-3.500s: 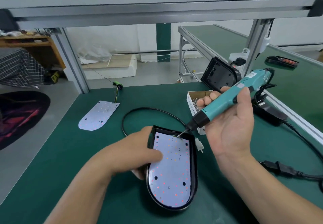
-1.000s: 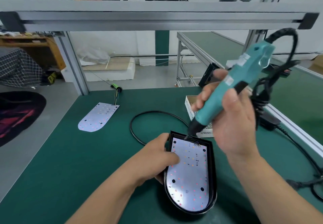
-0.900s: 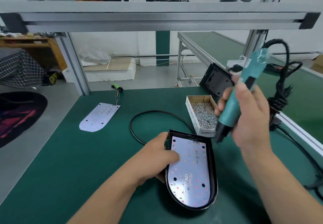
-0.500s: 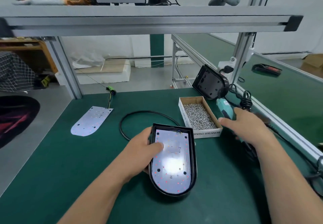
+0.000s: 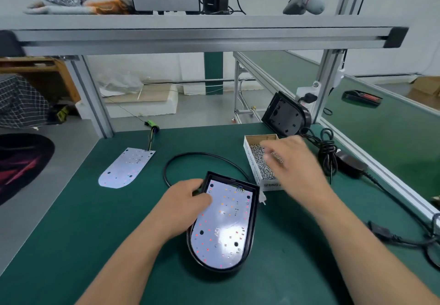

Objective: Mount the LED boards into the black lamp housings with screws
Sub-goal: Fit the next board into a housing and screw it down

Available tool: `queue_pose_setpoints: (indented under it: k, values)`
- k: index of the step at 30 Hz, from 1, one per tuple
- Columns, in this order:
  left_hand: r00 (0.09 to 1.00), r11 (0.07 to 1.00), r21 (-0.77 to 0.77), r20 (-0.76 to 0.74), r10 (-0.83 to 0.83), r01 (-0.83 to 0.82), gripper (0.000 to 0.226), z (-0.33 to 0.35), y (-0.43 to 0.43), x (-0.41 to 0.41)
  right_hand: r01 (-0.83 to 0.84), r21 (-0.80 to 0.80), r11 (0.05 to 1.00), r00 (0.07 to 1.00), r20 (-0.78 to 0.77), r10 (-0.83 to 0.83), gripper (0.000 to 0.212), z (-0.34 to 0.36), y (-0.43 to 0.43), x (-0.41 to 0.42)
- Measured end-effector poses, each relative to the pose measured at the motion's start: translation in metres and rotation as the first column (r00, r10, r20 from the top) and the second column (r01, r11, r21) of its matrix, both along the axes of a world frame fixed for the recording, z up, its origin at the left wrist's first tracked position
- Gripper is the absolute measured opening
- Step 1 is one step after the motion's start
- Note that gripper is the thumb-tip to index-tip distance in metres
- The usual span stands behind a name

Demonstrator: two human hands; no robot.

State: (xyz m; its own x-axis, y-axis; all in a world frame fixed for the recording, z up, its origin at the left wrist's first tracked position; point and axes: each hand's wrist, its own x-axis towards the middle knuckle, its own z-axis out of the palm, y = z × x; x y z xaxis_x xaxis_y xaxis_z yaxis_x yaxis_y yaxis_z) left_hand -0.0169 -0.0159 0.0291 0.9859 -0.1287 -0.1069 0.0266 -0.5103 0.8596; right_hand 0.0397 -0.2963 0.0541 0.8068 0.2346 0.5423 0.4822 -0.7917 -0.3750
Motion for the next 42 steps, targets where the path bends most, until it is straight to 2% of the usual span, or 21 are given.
queue_pose_setpoints:
  k: [2, 5, 7, 9, 12, 15, 19, 23, 26, 29, 32, 33, 36, 38, 40, 41, 42]
  values:
    - [1.000, 1.000, -0.025, 0.024, -0.008, 0.008, 0.023, 0.005, 0.006, 0.001, -0.132, -0.215, 0.968, 0.991, -0.063, 0.121, 0.027, -0.009, 0.022, 0.003]
    - [0.995, 0.994, -0.075, 0.058, 0.082, -0.078, 0.023, 0.009, 0.013, 0.003, -0.197, -0.432, 0.880, 0.976, -0.176, 0.132, 0.044, -0.022, 0.036, 0.009]
    - [0.994, 0.989, -0.103, 0.021, 0.110, -0.108, 0.025, 0.010, 0.017, 0.005, -0.128, -0.535, 0.835, 0.989, -0.130, 0.069, 0.035, -0.028, 0.040, 0.008]
    - [0.990, 0.981, -0.138, -0.005, 0.138, -0.137, 0.016, 0.008, 0.018, 0.007, -0.032, -0.619, 0.785, 0.998, -0.060, -0.006, 0.028, -0.031, 0.050, 0.004]
    - [0.979, 0.971, -0.129, 0.007, 0.206, -0.203, 0.011, 0.005, 0.017, 0.008, 0.054, -0.679, 0.732, 0.995, -0.023, -0.094, 0.023, -0.036, 0.063, -0.003]
    - [0.972, 0.959, -0.167, 0.018, 0.234, -0.228, 0.010, 0.005, 0.020, 0.008, 0.089, -0.686, 0.722, 0.988, -0.031, -0.151, 0.021, -0.033, 0.065, -0.006]
    - [0.965, 0.918, -0.323, 0.042, 0.258, -0.231, 0.011, 0.014, 0.029, 0.007, 0.089, -0.692, 0.716, 0.984, -0.052, -0.172, 0.019, -0.024, 0.067, -0.009]
    - [0.923, 0.748, -0.564, -0.070, 0.378, -0.350, 0.031, 0.017, 0.033, 0.010, 0.054, -0.721, 0.691, 0.985, -0.074, -0.154, 0.018, -0.019, 0.075, -0.017]
    - [0.886, 0.648, -0.624, -0.174, 0.430, -0.437, 0.015, 0.012, 0.027, 0.011, 0.055, -0.691, 0.721, 0.988, -0.066, -0.139, 0.017, -0.021, 0.073, -0.019]
    - [0.911, 0.683, -0.611, -0.189, 0.366, -0.401, 0.012, 0.009, 0.023, 0.010, 0.091, -0.661, 0.745, 0.988, -0.031, -0.149, 0.016, -0.022, 0.068, -0.016]
    - [0.941, 0.721, -0.606, -0.195, 0.275, -0.336, 0.011, 0.012, 0.028, 0.010, 0.092, -0.692, 0.716, 0.982, -0.058, -0.182, 0.015, -0.024, 0.070, -0.014]
    - [0.946, 0.699, -0.638, -0.211, 0.246, -0.324, 0.014, 0.013, 0.031, 0.010, 0.095, -0.706, 0.702, 0.980, -0.058, -0.190, 0.016, -0.023, 0.070, -0.012]
    - [0.972, 0.548, -0.803, -0.202, 0.118, -0.233, 0.027, 0.005, 0.048, 0.013, 0.086, -0.749, 0.657, 0.981, -0.052, -0.187, 0.016, -0.015, 0.074, -0.013]
    - [0.978, 0.494, -0.843, -0.185, 0.100, -0.210, 0.032, 0.002, 0.052, 0.015, 0.043, -0.774, 0.632, 0.984, -0.078, -0.162, 0.015, -0.010, 0.078, -0.019]
    - [0.972, 0.432, -0.871, -0.206, 0.113, -0.235, 0.028, 0.004, 0.039, 0.014, 0.014, -0.715, 0.699, 0.988, -0.096, -0.118, 0.013, -0.011, 0.079, -0.022]
    - [0.962, 0.434, -0.858, -0.231, 0.149, -0.273, 0.021, 0.008, 0.027, 0.012, 0.026, -0.618, 0.786, 0.990, -0.091, -0.105, 0.011, -0.012, 0.078, -0.024]
    - [0.948, 0.475, -0.822, -0.240, 0.211, -0.314, 0.019, 0.010, 0.015, 0.009, 0.038, -0.463, 0.886, 0.988, -0.117, -0.103, 0.020, -0.012, 0.075, -0.024]
